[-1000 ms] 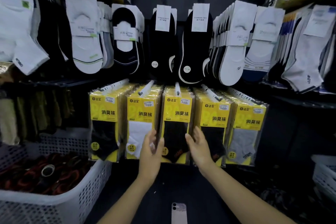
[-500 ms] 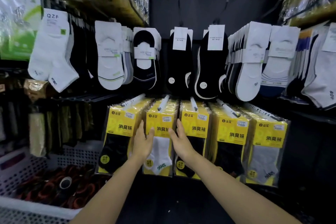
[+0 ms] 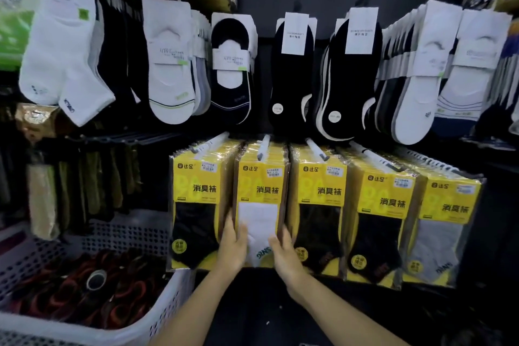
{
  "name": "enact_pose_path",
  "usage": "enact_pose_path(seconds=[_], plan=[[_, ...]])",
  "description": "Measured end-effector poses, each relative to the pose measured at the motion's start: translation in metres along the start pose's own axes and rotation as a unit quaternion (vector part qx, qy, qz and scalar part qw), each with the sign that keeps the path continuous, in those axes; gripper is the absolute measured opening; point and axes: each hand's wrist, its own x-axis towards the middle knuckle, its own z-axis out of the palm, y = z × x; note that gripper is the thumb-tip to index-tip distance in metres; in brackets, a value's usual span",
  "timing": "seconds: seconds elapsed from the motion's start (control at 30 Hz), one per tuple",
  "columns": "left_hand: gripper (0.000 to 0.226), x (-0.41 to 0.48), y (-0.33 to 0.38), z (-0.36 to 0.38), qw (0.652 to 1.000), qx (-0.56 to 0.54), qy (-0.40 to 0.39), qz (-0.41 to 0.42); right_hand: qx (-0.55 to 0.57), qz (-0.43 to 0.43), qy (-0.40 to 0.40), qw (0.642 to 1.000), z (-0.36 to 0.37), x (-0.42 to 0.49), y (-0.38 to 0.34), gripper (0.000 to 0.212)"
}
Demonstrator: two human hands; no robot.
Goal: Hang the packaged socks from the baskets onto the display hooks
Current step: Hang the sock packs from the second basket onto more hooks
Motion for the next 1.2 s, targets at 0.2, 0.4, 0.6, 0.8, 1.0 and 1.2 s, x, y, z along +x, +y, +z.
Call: enact_pose_path(seconds=[0.2,0.4,0.6,0.8,1.0,1.2], plan=[[0.055,0.005,-0.022,0.003,1.0,0.024,0.009,0.009,-0.013,0.002,0.001,1.0,0.006,-0.005,0.021,0.048],[0.059,-0.005,-0.01,-0.001,1.0,-0.005,0.011,0.013,-0.015,-0.003,-0.009,1.0,-0.002,-0.015,0.004,0.056],[0.06,-0.027,0.046,-0.038,0.994,-0.037,0.033,0.101,-0.013,-0.095,0.01,0.995,-0.015,-0.033,-0.039,0.061],[0.048,-0.018,0.073,-0.102,0.976,0.028,0.144,0.162,0.001,-0.159,0.064,0.985,0.0,-0.04,-0.084,0.045],[0.07,0.01,0.051,-0.128,0.993,0.034,0.109,0.024,-0.001,-0.113,-0.066,0.991,0.053,-0.03,-0.102,0.057],[0.067,0.034,0.03,-0.12,0.999,-0.026,0.026,-0.028,0.021,-0.072,-0.068,0.995,0.089,0.0,-0.109,0.062]])
